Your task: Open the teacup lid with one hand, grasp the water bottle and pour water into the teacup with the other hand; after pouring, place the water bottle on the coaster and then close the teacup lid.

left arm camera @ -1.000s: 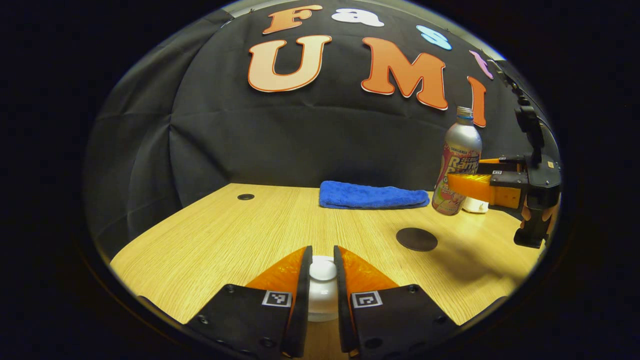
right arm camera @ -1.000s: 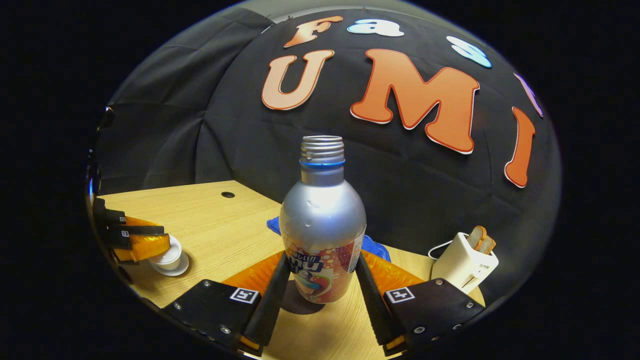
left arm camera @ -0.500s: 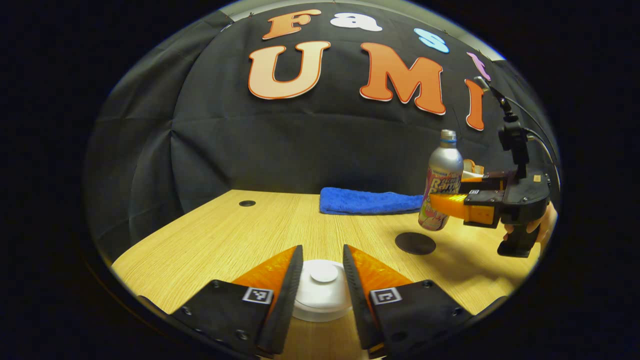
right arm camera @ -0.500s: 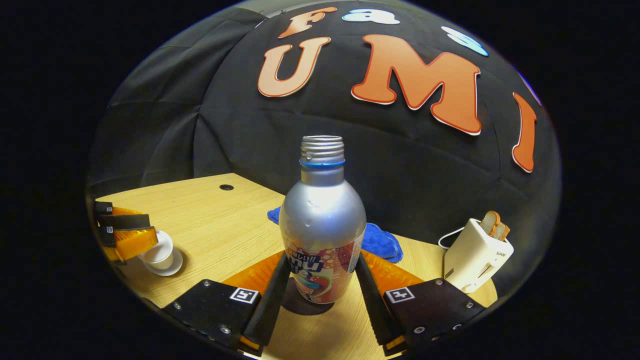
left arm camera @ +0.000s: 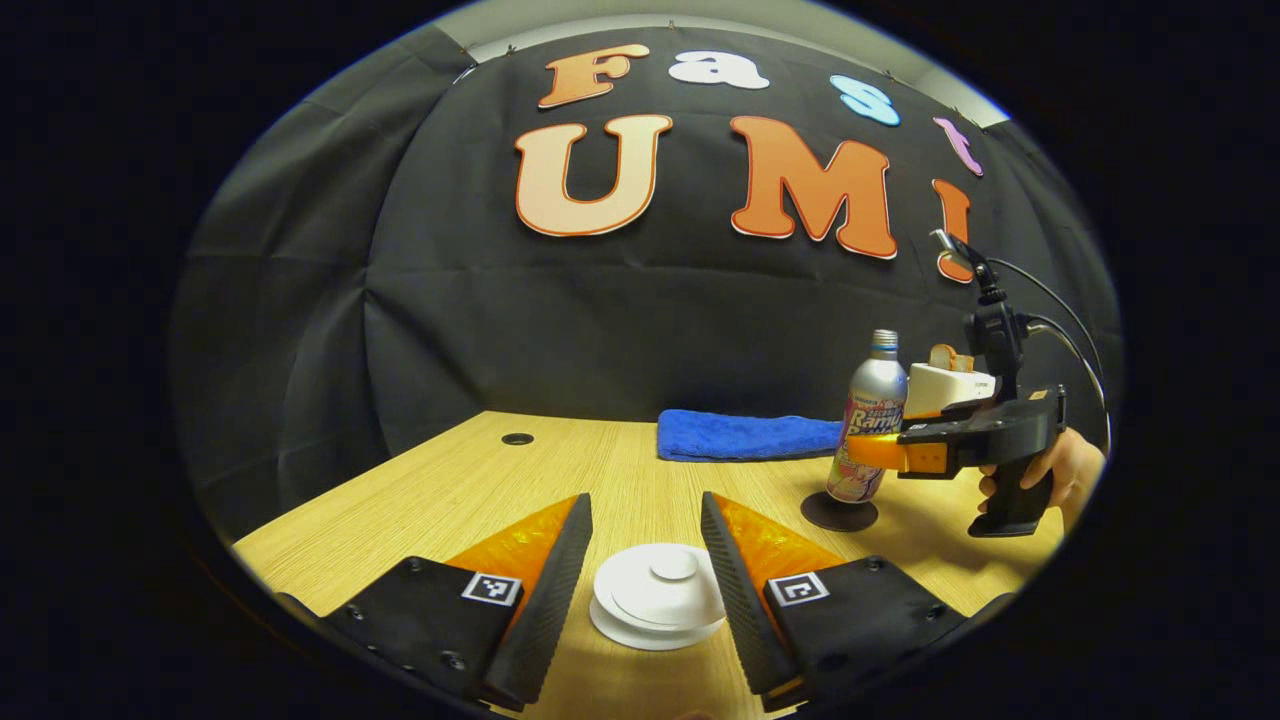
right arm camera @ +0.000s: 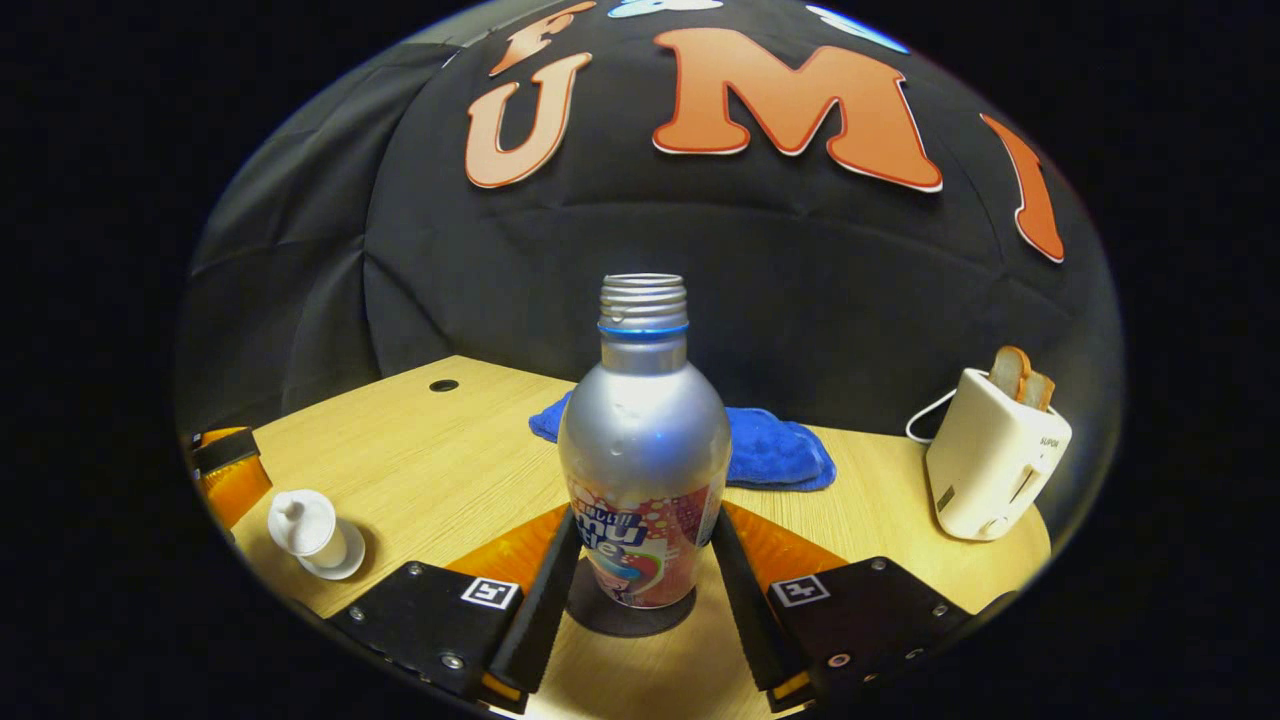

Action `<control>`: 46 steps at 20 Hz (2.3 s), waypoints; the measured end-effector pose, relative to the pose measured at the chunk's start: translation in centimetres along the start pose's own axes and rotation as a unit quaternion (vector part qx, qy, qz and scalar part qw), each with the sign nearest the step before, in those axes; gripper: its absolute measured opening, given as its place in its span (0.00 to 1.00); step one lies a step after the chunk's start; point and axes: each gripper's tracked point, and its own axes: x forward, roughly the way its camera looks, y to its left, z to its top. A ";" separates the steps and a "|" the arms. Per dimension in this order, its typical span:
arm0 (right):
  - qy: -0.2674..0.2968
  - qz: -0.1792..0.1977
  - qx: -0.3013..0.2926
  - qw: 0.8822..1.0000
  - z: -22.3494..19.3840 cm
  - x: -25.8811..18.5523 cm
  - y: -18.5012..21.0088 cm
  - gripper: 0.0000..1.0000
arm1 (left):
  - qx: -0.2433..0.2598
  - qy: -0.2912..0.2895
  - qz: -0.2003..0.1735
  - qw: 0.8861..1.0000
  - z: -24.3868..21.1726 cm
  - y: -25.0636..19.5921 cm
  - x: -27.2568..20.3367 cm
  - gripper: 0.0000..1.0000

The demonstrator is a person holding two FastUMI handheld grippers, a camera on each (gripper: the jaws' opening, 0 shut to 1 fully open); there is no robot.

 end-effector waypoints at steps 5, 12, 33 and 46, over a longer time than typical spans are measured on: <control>0.027 0.000 0.007 1.000 -1.6 0.7 0.2 0.77 | 0.000 0.001 0.007 1.000 -0.1 0.6 -0.2 0.75; 0.031 -0.005 0.007 0.999 -1.7 0.7 0.3 0.77 | 0.000 -0.005 0.010 1.000 0.2 0.5 -0.5 0.75; -0.098 -0.039 -0.043 0.993 6.9 -12.5 -3.4 0.98 | 0.004 -0.084 0.028 0.996 8.4 -2.4 -4.7 0.96; -0.204 -0.089 -0.030 0.974 11.6 -23.8 -7.3 0.97 | 0.014 -0.148 0.021 0.989 15.2 -5.2 -8.8 0.99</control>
